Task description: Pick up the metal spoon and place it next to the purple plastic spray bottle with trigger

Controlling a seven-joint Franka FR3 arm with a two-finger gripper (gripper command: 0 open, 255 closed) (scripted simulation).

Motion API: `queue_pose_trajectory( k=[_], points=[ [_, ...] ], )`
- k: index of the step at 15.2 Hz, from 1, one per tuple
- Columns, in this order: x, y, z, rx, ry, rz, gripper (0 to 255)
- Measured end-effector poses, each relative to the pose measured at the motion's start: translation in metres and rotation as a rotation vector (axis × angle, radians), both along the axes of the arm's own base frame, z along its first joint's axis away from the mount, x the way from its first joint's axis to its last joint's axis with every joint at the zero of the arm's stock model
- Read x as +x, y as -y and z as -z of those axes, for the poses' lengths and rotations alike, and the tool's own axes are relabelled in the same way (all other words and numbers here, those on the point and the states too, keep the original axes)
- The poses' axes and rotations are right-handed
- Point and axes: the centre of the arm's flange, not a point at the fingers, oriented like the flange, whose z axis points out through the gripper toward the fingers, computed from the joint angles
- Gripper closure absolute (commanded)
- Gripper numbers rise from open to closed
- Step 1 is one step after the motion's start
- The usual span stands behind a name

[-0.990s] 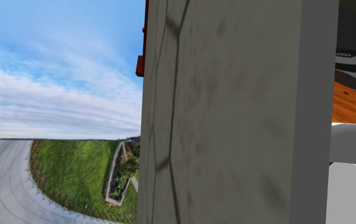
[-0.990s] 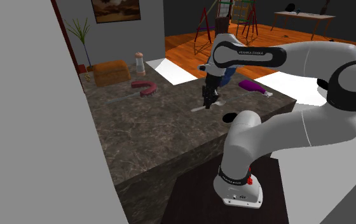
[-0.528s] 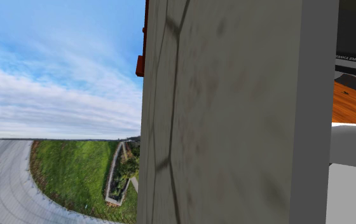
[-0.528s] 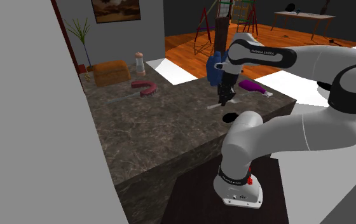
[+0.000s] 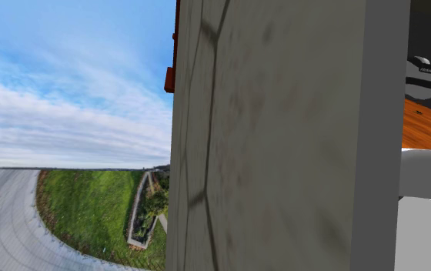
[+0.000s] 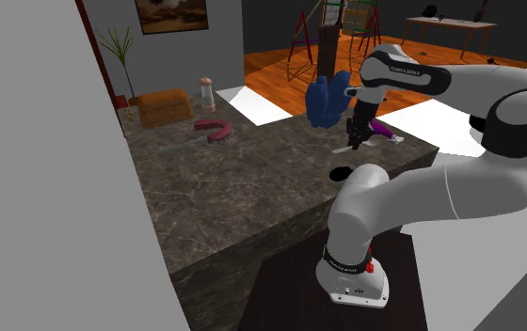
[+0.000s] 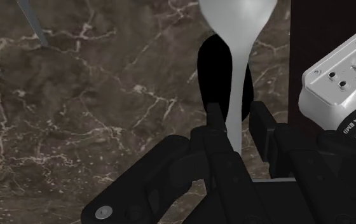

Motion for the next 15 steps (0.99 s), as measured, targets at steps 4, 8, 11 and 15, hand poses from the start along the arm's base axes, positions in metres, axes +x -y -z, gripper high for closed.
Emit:
queue_pose_trajectory(
  k=[4,8,11,15],
  points=[
    [-0.037,0.035,0.0,0.0,0.0,0.0,255],
    [-0.079,0.067,0.0,0.0,0.0,0.0,255],
    [-0.108,0.09,0.0,0.0,0.0,0.0,255],
    [-0.148,0.126,-0.002,-0.001,0.0,0.0,255]
  ],
)
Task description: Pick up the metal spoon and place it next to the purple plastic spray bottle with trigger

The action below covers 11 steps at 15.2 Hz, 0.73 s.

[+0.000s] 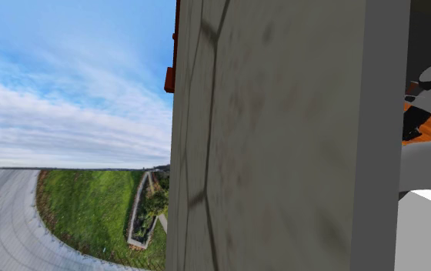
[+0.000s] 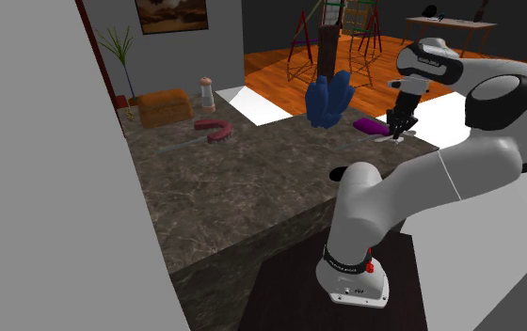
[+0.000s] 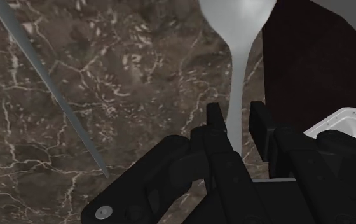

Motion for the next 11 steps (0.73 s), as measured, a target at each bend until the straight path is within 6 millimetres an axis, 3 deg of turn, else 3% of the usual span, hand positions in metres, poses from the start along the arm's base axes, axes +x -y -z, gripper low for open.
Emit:
queue_pose_trajectory(
  k=[11],
  points=[
    [-0.116,0.092,0.002,0.0,0.0,0.0,255]
  ],
)
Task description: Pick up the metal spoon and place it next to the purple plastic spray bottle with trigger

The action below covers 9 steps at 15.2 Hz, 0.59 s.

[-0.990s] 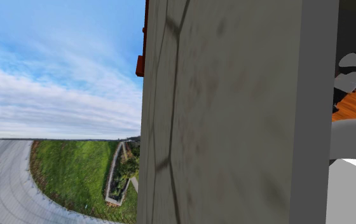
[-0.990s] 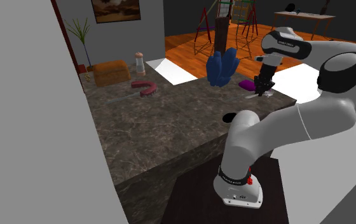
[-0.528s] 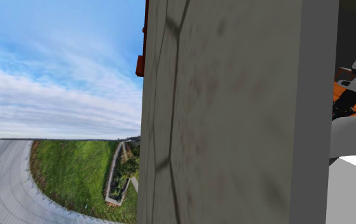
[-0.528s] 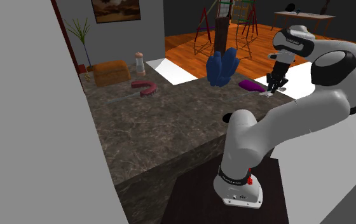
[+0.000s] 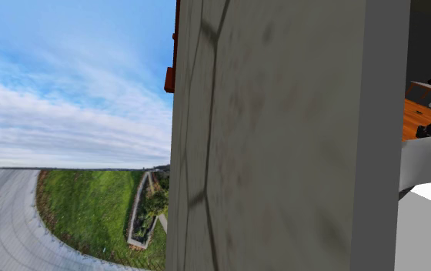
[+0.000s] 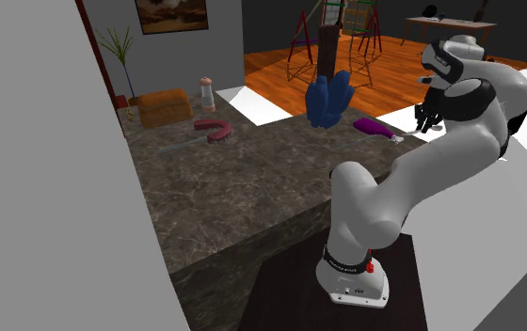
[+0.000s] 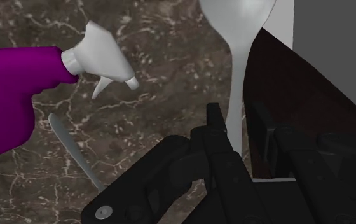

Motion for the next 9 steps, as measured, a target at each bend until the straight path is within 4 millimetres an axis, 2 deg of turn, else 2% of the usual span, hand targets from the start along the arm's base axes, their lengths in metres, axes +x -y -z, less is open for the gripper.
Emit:
queue_pose_trajectory(
  k=[4,5,9],
  points=[
    [-0.042,0.038,0.002,0.001,0.0,0.003,255],
    [-0.048,0.041,0.004,0.001,0.0,0.001,255],
    [-0.053,0.044,0.023,0.001,-0.001,-0.001,255]
  ],
)
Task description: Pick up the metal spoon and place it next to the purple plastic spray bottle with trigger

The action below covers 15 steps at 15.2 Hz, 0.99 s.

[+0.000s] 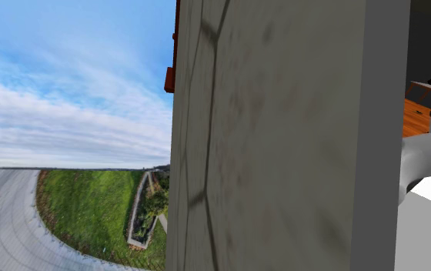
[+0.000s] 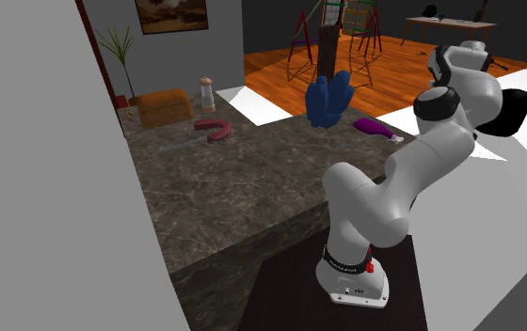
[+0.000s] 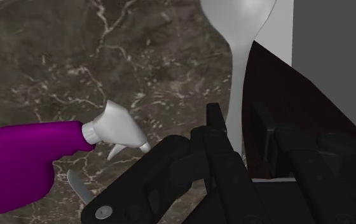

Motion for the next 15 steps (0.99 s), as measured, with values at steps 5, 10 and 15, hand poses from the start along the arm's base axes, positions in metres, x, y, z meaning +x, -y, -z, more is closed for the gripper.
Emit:
queue_pose_trajectory(
  k=[5,10,15],
  points=[
    [0.0,0.001,0.025,0.0,0.0,0.0,255],
    [0.001,0.0,0.052,0.0,0.0,0.0,255],
    [0.001,0.0,0.067,0.0,0.0,0.0,255]
  ],
)
